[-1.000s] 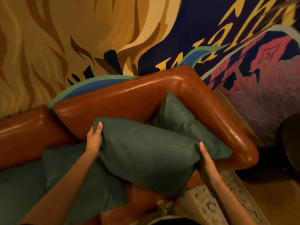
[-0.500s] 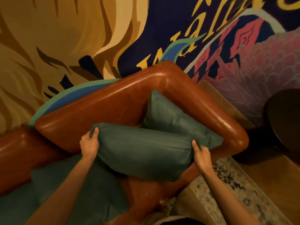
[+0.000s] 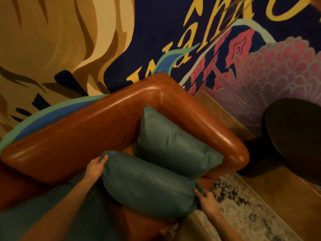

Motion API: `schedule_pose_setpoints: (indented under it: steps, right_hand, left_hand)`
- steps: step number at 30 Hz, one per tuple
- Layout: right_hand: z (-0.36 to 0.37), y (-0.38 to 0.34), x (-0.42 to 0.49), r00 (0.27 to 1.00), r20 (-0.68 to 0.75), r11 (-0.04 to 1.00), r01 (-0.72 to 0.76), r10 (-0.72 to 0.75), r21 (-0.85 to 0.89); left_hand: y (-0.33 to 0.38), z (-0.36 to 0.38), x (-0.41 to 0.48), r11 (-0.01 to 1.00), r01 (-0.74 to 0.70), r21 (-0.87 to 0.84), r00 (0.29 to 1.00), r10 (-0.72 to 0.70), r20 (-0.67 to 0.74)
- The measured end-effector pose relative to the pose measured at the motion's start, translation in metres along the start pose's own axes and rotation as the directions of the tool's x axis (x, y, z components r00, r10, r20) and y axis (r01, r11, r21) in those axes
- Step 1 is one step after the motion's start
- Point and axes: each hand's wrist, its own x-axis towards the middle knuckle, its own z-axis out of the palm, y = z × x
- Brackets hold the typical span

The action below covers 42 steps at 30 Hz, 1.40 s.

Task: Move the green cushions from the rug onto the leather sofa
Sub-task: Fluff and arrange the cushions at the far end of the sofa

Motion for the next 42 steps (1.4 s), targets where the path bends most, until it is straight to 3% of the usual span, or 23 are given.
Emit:
schedule_pose_setpoints:
  steps: [4,10,14,18,21,24,27,29,31,34,38,42]
  right_hand:
    - [0.004,0.023,0.025,1.000,0.026,0.995,-0.006,0.004,0.100]
    - [0.024,-0.040,0.001,0.995,0.053,0.983,0.070,-0.080,0.171]
    - [0.054,-0.076,-0.003,0.978,0.138,0.975,0.131,-0.157,0.178]
    - [0.058,-0.090,0.011,0.964,0.230,0.981,0.097,-0.135,0.169]
    - [0.031,-0.095,0.018,0.982,0.188,0.973,-0.022,-0.022,0.232]
    - [-0.025,-0.079,0.036,0.995,0.005,0.942,-0.092,0.096,0.324]
    - [-0.085,-0.070,0.052,0.969,-0.172,0.918,-0.100,0.178,0.384]
    - [-0.106,-0.067,0.064,0.961,-0.178,0.912,-0.131,0.214,0.389]
    - [-0.108,-0.068,0.072,0.970,-0.083,0.888,-0.172,0.228,0.427]
    - [-0.096,-0.088,0.077,0.986,-0.020,0.857,-0.133,0.165,0.497]
    - [-0.080,-0.095,0.096,0.975,-0.154,0.897,-0.081,0.163,0.434]
    - [-0.079,-0.096,0.108,0.975,-0.157,0.940,-0.101,0.159,0.324]
  left_hand:
    - [0.007,-0.001,0.005,0.995,-0.050,0.085,0.999,0.052,-0.017]
    - [0.029,-0.031,0.022,0.989,-0.123,0.089,0.974,0.137,-0.181]
    - [0.032,-0.052,0.042,0.994,-0.051,0.096,0.961,0.075,-0.265]
    - [0.034,-0.058,0.064,0.975,0.104,0.197,0.969,-0.055,-0.240]
    - [0.054,-0.051,0.078,0.959,0.027,0.281,0.966,0.047,-0.253]
    - [0.091,-0.021,0.078,0.909,-0.183,0.374,0.933,0.281,-0.224]
    - [0.131,0.025,0.074,0.863,-0.392,0.319,0.895,0.438,-0.086]
    - [0.152,0.060,0.076,0.888,-0.411,0.206,0.909,0.416,0.017]
    - [0.166,0.092,0.083,0.946,-0.308,0.098,0.949,0.299,0.099]
    - [0.184,0.131,0.093,0.970,-0.224,0.094,0.961,0.204,0.188]
    - [0.185,0.144,0.115,0.958,-0.233,0.165,0.972,0.226,0.058]
    - [0.178,0.127,0.130,0.953,-0.229,0.199,0.972,0.235,-0.008]
